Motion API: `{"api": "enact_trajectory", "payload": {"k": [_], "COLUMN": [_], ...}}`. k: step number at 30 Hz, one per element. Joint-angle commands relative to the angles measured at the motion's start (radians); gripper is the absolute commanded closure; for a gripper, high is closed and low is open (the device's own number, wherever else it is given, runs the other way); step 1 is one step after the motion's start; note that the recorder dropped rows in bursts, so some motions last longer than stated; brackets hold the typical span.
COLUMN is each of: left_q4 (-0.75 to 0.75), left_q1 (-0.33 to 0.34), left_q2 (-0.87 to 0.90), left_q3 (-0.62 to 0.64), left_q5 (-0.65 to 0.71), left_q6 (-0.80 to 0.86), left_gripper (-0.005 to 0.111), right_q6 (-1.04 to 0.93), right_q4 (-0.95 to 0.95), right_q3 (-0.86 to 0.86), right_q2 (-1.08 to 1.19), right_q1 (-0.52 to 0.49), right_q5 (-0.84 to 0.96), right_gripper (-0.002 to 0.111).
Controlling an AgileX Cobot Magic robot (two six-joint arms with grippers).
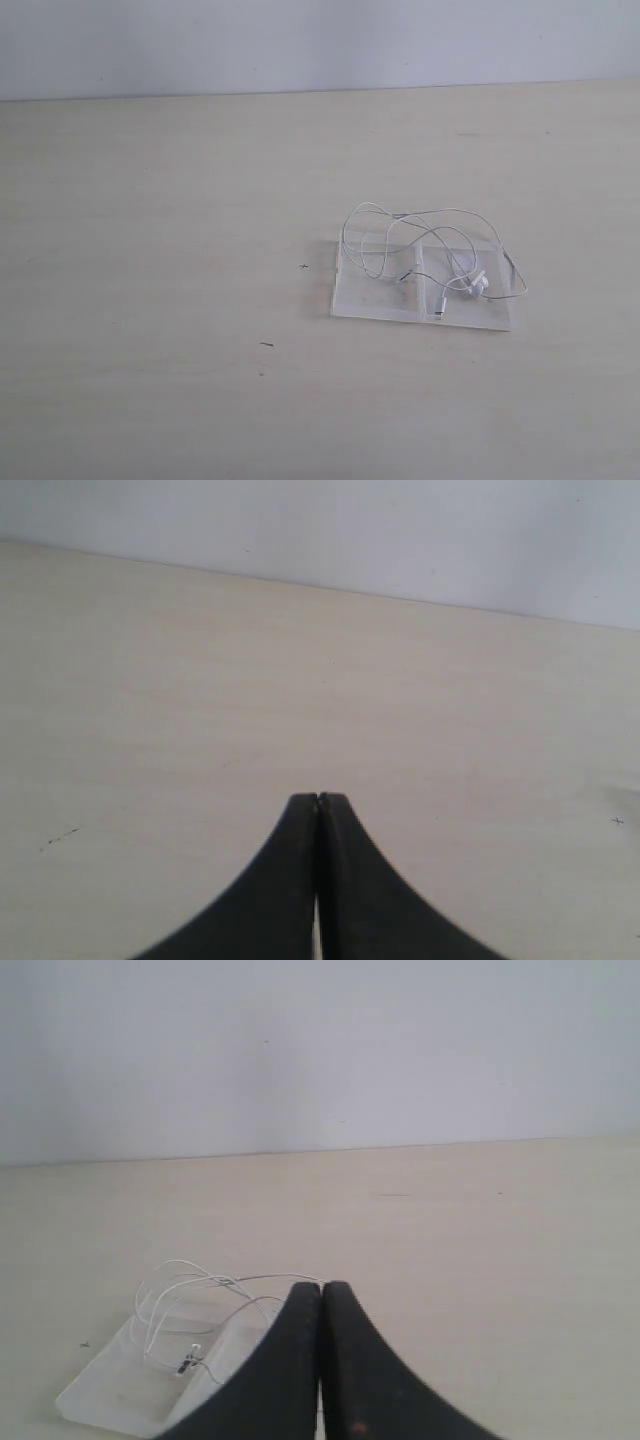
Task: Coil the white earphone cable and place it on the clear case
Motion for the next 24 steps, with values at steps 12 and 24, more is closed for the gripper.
{"api": "enact_trajectory", "payload": {"k": [12, 24], "left_q4": [0.004, 0.004], "left_q1": [-0.007, -0.007], "left_q2": [-0.006, -0.006], "left_q3": [0.001, 0.001], "left_q5": [0.003, 0.003], "left_q6": [0.003, 0.003], "left_gripper": [0.107, 0.107], "right_q6": [0.002, 0.002], "right_q4": [0.000, 0.000], "right_q3": [0.005, 0.005], "right_q2": [-0.006, -0.006], "right_q1": [-0.138, -0.138], "right_q5": [-0.001, -0.001], "right_gripper": [0.108, 0.108]}}
